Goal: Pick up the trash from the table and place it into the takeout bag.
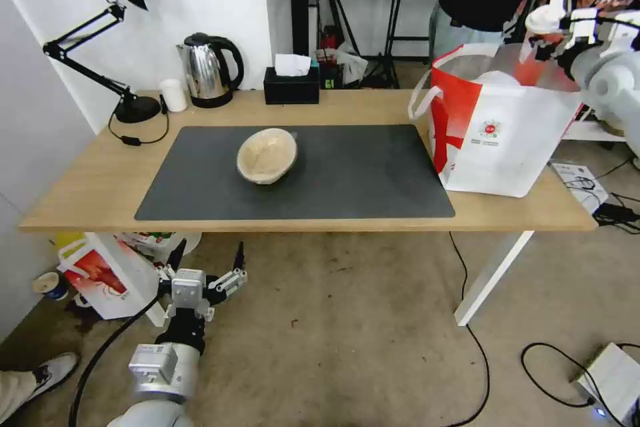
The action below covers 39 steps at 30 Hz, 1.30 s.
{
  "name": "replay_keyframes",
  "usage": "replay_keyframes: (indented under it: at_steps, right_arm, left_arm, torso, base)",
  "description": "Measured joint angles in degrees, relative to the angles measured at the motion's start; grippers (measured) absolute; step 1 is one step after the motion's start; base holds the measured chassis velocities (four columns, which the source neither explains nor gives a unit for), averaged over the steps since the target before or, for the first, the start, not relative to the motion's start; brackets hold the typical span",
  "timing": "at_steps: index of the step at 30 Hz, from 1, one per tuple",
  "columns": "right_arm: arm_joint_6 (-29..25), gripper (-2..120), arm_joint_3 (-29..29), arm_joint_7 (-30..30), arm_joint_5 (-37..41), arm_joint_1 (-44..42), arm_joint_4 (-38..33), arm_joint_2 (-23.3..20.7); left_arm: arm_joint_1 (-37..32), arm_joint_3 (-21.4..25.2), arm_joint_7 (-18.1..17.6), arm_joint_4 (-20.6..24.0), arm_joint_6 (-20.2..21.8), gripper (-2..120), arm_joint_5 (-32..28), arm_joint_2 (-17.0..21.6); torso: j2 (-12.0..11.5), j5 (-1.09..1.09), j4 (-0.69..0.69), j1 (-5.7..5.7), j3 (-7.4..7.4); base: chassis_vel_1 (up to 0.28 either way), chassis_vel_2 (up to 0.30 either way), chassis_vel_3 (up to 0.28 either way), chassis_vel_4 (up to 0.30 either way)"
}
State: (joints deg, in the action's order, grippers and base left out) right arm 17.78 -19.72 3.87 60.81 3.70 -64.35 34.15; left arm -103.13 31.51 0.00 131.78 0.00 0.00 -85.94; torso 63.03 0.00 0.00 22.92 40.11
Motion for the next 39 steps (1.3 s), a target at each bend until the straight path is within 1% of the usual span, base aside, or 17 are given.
replay_keyframes:
  at_steps: [5,9,13,19,27,28,29,32,33,36,37,38,39]
  right_arm:
    - [-0.57,6,1.09,-0.36,-1.67,-1.98,1.78,-0.65]
    - [-1.07,6,1.37,-0.49,-2.96,-2.99,2.15,-1.12]
    - [-1.20,6,1.45,-0.49,-3.94,-3.63,2.22,-1.15]
    - [-1.39,6,2.36,-0.22,-5.95,-6.15,2.81,-0.33]
    - [-1.29,6,2.62,-0.21,-6.02,-6.65,2.67,0.10]
    - [-1.23,9,2.59,-0.30,-5.92,-6.56,2.42,-0.04]
    - [-1.23,9,2.59,-0.30,-5.92,-6.56,2.42,-0.04]
    - [-1.09,22,2.40,-0.39,-5.80,-6.39,1.84,-0.40]
    - [-1.09,22,2.40,-0.39,-5.80,-6.39,1.84,-0.40]
    - [-0.69,33,2.26,-0.46,-5.57,-6.33,0.84,-0.88]
    - [-0.38,40,2.16,-0.46,-5.42,-6.20,0.28,-1.15]
    - [-0.38,40,2.16,-0.46,-5.42,-6.20,0.28,-1.15]
    - [-0.22,45,2.01,-0.46,-5.24,-6.07,-0.03,-1.31]
  left_arm:
    - [0.00,0.00,0.00,0.00,0.00,100,0.00,0.00]
    - [0.00,0.00,0.00,0.00,0.00,100,0.00,0.00]
    - [0.00,0.01,0.00,0.00,0.00,100,0.00,0.00]
    - [0.00,0.00,0.00,0.00,0.00,100,0.00,0.00]
    - [0.00,0.00,0.00,0.00,0.00,100,0.00,0.00]
    - [0.00,0.00,0.00,0.00,0.00,100,0.00,0.00]
    - [0.00,0.00,0.00,0.00,0.00,100,0.00,0.00]
    - [0.00,0.00,0.00,0.00,0.00,100,0.00,0.00]
    - [0.00,0.00,0.00,0.00,0.00,100,0.00,0.00]
    - [0.00,0.00,0.00,0.00,0.00,100,0.00,0.00]
    - [0.00,0.00,0.00,0.00,0.00,100,0.00,0.00]
    - [0.00,0.00,0.00,0.00,0.00,100,0.00,0.00]
    - [0.00,0.00,0.00,0.00,0.00,100,0.00,0.00]
  torso:
    - [0.00,0.00,0.01,0.00,0.00]
    - [0.00,0.00,-0.01,0.00,0.00]
    - [0.00,0.00,0.00,0.00,0.00]
    - [0.00,0.00,0.00,0.00,0.00]
    - [0.00,0.00,0.00,0.00,0.00]
    - [0.00,0.00,0.00,0.00,0.01]
    - [0.00,0.00,0.00,0.00,0.01]
    - [0.00,0.00,0.00,0.00,0.00]
    - [0.00,0.00,0.00,0.00,0.00]
    - [0.00,0.01,0.00,0.00,0.00]
    - [0.00,0.00,0.00,0.00,0.00]
    - [0.00,0.00,0.00,0.00,0.00]
    - [0.00,0.00,0.00,0.00,0.00]
  base:
    - [0.000,0.000,0.000,0.000]
    - [0.000,0.000,0.000,0.000]
    - [0.000,0.000,0.000,0.000]
    - [0.000,0.000,0.000,0.000]
    - [0.000,0.000,0.000,0.000]
    - [0.000,0.000,0.000,0.000]
    - [0.000,0.000,0.000,0.000]
    - [0.000,0.000,0.000,0.000]
    - [0.000,0.000,0.000,0.000]
    - [0.000,0.000,0.000,0.000]
    - [0.000,0.000,0.000,0.000]
    - [0.000,0.000,0.000,0.000]
    - [0.000,0.000,0.000,0.000]
